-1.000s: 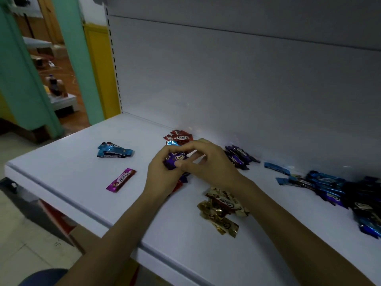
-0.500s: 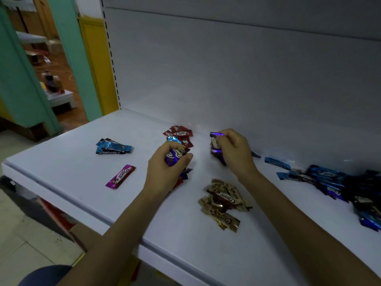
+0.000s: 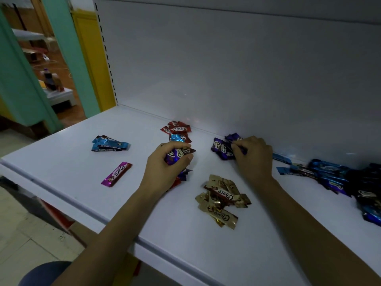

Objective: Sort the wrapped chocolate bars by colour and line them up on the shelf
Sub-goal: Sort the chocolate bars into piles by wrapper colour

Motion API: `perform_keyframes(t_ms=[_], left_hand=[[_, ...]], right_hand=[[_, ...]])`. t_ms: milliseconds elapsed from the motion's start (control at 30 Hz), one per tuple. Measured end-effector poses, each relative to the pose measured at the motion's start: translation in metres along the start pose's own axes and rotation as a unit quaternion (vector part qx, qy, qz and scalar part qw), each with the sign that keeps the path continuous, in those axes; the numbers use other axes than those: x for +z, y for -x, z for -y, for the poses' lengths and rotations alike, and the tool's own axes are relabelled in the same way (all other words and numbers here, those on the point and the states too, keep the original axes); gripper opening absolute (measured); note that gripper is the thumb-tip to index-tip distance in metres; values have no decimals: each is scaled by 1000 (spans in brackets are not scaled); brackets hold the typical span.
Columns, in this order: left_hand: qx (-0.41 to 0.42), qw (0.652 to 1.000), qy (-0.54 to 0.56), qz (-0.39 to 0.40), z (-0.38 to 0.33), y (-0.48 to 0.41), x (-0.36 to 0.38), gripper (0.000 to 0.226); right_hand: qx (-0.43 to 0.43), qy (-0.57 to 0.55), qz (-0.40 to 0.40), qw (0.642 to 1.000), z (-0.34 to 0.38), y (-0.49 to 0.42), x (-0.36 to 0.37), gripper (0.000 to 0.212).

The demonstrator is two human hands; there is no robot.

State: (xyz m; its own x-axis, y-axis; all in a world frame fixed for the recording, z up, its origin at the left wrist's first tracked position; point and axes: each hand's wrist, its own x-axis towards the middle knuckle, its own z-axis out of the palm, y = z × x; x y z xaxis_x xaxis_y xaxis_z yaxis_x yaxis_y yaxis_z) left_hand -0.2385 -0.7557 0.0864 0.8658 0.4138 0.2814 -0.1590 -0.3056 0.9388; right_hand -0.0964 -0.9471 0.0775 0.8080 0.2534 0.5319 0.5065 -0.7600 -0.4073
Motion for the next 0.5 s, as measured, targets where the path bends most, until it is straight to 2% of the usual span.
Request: perform_keyframes(t_ms=[100,133,200,267,300,333,433,500], left_hand=[[15,1000,-14,5,-2,1,1,24],[22,999,-23,7,-3,2,1,25],[44,998,-47,12,-6,4,3,27],[81,994,-73,15,-7,6,4,30],[96,992,-81,14,-7,7,4,34],[101,991,-84,12,-8,7,4,40],[69,995,-73,21,-12,7,4,71],[40,998,-54,17,-15,7,5,86]], right_hand=[[-22,-11,-6,1000,13,1,-6,28],[-32,-74,13,997,23,2,-11,35],[-19,-227,126,966,51,4,-23,50],[1,-299,237,924,77,8,-26,42],[-6,-313,251,916,85,9,-25,31],[-14,-324,245,914,91,10,-24,23],[-6,-345,221,912,90,8,-22,22],[-4,-354,221,909,87,7,-23,14]])
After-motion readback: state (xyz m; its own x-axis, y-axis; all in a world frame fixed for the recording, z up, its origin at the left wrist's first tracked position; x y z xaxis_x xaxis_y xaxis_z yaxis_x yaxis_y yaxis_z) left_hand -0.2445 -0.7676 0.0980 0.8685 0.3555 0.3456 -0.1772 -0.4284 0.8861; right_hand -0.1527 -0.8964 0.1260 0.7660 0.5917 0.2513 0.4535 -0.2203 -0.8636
